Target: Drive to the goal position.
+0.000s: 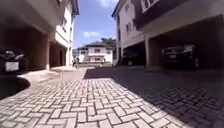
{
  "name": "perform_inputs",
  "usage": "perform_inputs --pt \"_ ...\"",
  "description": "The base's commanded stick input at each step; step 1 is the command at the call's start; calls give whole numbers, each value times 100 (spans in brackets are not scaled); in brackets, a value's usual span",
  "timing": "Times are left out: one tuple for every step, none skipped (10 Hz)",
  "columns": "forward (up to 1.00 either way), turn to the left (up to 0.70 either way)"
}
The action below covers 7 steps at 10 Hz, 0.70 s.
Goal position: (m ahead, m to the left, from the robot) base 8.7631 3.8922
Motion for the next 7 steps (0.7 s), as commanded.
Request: perform_inputs --pt "50 0" --pt "50 0" --pt "50 0" --pt "50 0" --pt "50 0" --pt "50 0" --pt "50 0"
